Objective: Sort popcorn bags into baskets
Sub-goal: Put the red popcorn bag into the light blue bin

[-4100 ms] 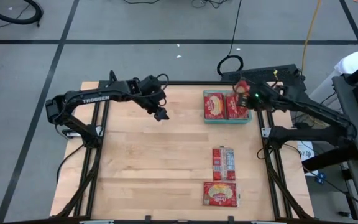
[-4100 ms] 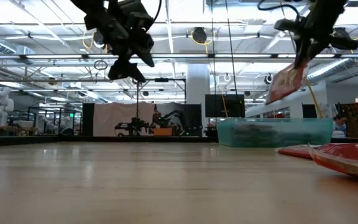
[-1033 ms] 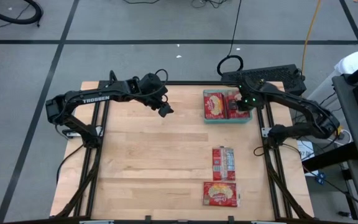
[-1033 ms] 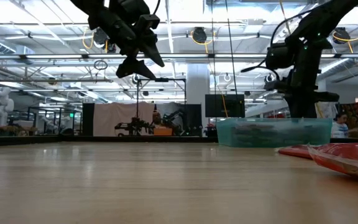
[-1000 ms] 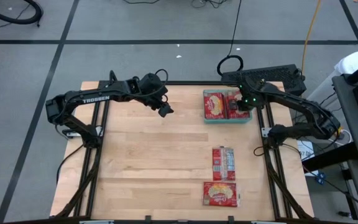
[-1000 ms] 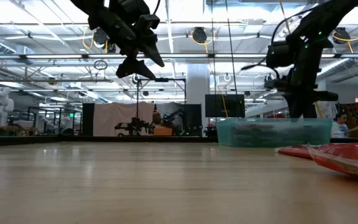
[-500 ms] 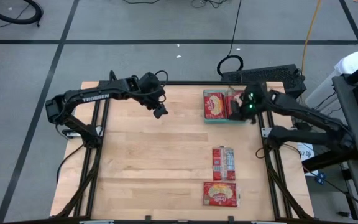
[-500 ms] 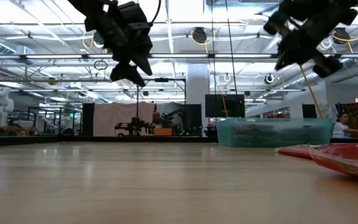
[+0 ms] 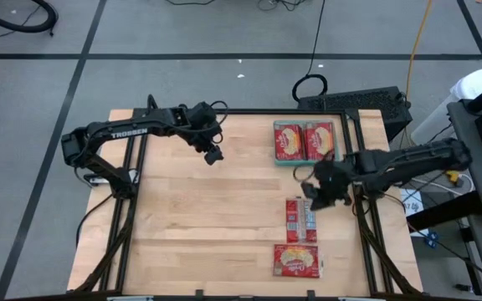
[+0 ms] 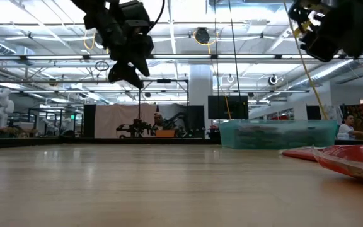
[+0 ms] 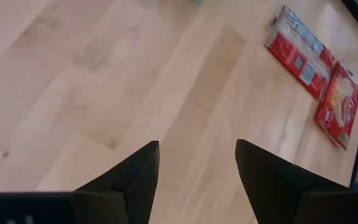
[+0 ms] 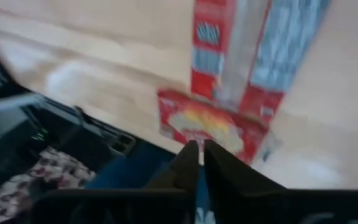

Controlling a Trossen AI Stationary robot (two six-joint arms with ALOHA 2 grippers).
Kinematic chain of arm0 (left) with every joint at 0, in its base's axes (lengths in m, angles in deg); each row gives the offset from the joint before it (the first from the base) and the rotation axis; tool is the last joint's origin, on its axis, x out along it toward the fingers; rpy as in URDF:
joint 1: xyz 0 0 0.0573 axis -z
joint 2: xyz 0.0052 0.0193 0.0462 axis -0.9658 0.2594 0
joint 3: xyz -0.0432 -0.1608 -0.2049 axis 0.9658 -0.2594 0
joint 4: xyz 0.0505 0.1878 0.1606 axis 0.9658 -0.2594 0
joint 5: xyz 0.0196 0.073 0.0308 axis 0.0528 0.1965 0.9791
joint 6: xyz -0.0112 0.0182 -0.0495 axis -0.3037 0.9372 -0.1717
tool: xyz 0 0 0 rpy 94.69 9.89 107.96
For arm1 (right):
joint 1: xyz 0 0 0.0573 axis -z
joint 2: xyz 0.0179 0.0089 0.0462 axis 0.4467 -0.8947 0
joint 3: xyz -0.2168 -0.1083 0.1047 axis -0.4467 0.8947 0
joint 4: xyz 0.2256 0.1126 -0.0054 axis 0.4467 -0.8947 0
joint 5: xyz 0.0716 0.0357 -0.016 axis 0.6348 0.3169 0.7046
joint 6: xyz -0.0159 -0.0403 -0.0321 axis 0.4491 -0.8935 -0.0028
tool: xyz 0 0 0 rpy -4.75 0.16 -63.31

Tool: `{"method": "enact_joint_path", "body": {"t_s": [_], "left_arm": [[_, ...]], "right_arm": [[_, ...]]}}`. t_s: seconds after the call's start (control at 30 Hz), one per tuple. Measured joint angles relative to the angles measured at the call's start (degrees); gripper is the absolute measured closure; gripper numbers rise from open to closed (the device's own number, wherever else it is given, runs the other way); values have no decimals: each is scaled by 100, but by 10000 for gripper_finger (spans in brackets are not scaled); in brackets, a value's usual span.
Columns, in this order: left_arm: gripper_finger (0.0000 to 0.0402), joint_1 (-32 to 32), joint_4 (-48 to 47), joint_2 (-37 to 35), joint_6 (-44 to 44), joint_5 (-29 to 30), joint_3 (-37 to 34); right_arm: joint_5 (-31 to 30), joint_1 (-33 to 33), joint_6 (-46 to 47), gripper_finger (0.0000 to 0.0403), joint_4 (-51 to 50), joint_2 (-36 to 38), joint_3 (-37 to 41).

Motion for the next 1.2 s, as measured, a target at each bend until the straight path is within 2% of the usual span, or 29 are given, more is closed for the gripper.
{"method": "enact_joint_path", "body": {"t_s": [0.13,0.33,0.5,0.7,0.97,1.2], "left_arm": [[188,206,-4,0,92,0,0],[188,468,-35,0,112,1,0],[188,621,-38,0,112,2,0],[188,719,-53,0,112,7,0],[188,815,-309,0,150,93,0],[188,830,-324,0,263,112,0]], "right_arm": [[-78,-658,477,341,227,-352,-2],[-588,-1361,914,265,305,-937,-4],[-601,-1676,816,199,544,-1383,91],[-601,-1923,903,138,1474,-1819,525],[-605,-2098,972,136,2477,-2259,930],[-745,-2079,670,178,2601,-2632,944]]}}
